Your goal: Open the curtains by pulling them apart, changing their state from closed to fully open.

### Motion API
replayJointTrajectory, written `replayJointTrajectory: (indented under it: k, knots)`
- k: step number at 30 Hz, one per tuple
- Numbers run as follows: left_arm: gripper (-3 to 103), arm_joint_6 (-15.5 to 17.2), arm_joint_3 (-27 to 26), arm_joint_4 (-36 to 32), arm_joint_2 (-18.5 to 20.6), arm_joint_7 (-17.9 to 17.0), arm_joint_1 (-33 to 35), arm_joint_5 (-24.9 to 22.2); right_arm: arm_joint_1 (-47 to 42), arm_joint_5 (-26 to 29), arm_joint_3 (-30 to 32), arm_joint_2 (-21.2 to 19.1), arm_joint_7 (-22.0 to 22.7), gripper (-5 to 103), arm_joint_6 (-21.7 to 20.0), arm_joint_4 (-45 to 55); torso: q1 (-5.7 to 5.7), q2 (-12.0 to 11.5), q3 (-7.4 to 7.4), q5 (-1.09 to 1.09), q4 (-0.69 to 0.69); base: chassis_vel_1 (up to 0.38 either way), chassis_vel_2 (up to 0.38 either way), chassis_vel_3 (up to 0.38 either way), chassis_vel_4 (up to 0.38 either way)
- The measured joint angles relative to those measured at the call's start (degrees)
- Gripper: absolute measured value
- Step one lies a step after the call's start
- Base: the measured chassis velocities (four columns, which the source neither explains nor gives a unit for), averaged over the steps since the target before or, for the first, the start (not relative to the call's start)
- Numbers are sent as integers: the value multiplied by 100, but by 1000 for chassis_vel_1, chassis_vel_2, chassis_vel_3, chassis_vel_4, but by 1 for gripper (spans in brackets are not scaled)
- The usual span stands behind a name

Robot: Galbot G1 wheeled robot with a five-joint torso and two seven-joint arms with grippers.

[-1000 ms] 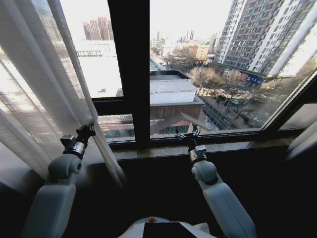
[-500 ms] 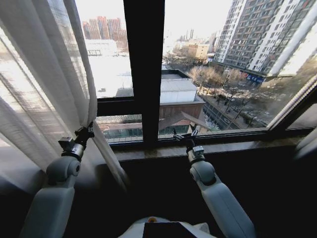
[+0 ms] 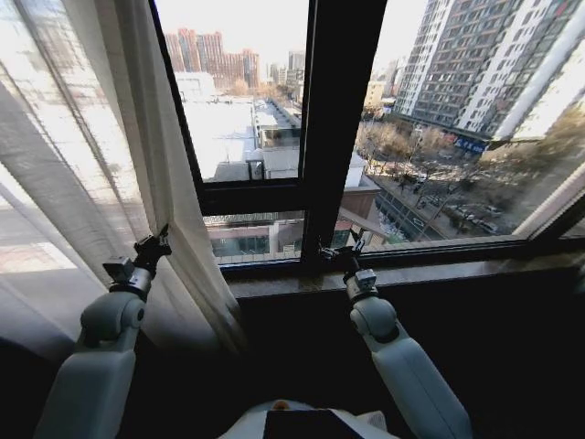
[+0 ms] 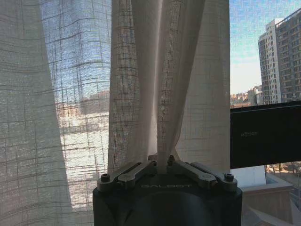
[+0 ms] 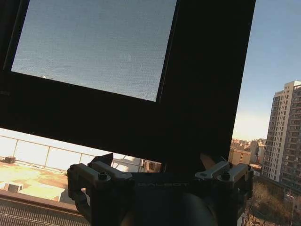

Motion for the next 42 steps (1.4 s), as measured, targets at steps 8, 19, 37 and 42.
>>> replayJointTrajectory:
  k: [8, 19, 37, 42]
  knots:
    - [0, -11, -104, -88, -74, 2, 150, -1, -24, -78, -18, 6, 0, 100, 0, 5, 0, 0, 0, -2, 1, 353, 362, -358, -358]
    - [0, -78, -238, -180, -158, 5, 287, 0, -47, -138, -98, -1, 1, 100, 2, 78, 1, 0, 1, -1, 0, 350, 349, -354, -351]
    - [0, -130, -425, -306, -291, 5, 480, 4, -56, -164, -232, 9, -4, 100, 61, 77, 1, 0, 1, 0, 1, 349, 353, -356, -356]
    - [0, -170, -530, -345, -320, 5, 564, 4, -40, -162, -273, 24, -9, 100, 81, 70, 2, 0, 0, -4, 2, 231, 246, -254, -280]
